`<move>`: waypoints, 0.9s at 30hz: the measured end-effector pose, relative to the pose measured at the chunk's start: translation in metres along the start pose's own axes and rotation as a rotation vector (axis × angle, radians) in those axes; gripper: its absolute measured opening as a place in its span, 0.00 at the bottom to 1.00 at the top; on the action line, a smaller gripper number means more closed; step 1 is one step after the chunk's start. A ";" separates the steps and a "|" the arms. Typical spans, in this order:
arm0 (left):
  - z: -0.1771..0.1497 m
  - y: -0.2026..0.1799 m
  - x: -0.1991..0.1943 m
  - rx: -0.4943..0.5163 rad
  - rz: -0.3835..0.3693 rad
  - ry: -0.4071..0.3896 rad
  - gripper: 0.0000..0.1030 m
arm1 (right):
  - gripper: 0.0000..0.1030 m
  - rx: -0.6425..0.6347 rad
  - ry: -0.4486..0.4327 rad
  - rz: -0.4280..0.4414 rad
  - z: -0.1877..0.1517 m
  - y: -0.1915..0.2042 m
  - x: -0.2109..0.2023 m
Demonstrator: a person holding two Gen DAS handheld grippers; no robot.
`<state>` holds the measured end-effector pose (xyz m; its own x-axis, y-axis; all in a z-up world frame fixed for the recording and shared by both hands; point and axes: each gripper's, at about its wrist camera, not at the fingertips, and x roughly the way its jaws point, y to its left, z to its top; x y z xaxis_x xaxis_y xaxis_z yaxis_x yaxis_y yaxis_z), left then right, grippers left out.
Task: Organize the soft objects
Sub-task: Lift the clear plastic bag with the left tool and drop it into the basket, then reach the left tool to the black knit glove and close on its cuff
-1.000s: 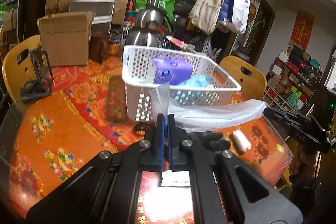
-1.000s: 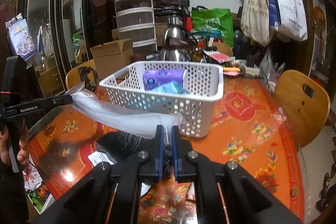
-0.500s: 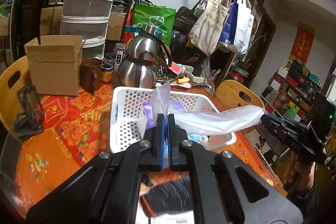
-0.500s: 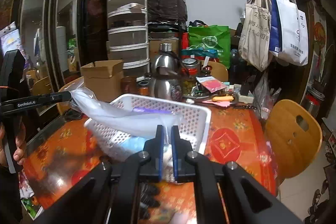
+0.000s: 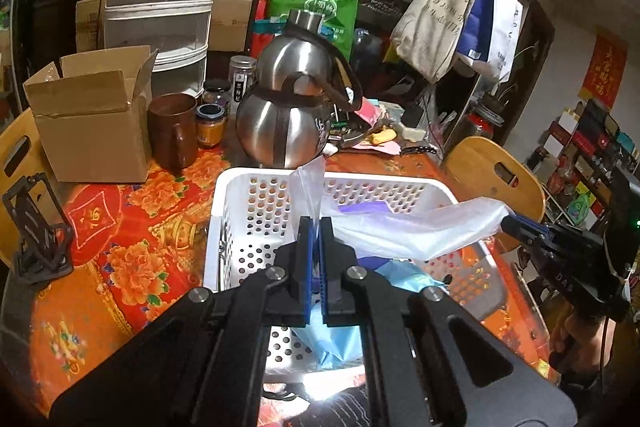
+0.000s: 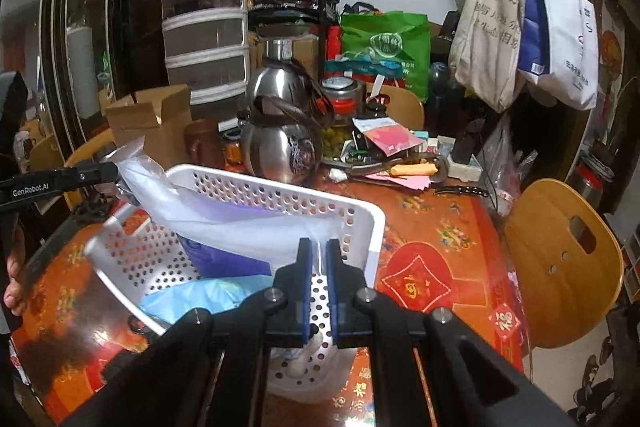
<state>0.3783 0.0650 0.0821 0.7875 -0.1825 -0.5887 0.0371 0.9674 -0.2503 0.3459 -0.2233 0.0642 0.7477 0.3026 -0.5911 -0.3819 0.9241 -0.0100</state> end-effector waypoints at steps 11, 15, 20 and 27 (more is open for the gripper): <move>-0.024 0.010 0.023 0.041 0.089 0.013 0.72 | 0.53 -0.028 0.040 -0.013 -0.016 0.006 0.025; -0.031 0.006 0.013 0.075 0.109 -0.042 0.95 | 0.76 -0.019 0.004 -0.034 -0.017 0.007 0.018; -0.034 0.001 0.010 0.095 0.109 -0.041 0.97 | 0.78 0.013 0.030 -0.024 -0.019 0.001 0.021; -0.061 0.003 -0.001 0.100 0.136 -0.019 0.97 | 0.78 0.032 0.053 -0.040 -0.041 0.001 0.011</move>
<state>0.3397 0.0578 0.0350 0.8011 -0.0463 -0.5967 -0.0101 0.9958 -0.0908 0.3311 -0.2283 0.0242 0.7321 0.2531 -0.6325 -0.3337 0.9426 -0.0091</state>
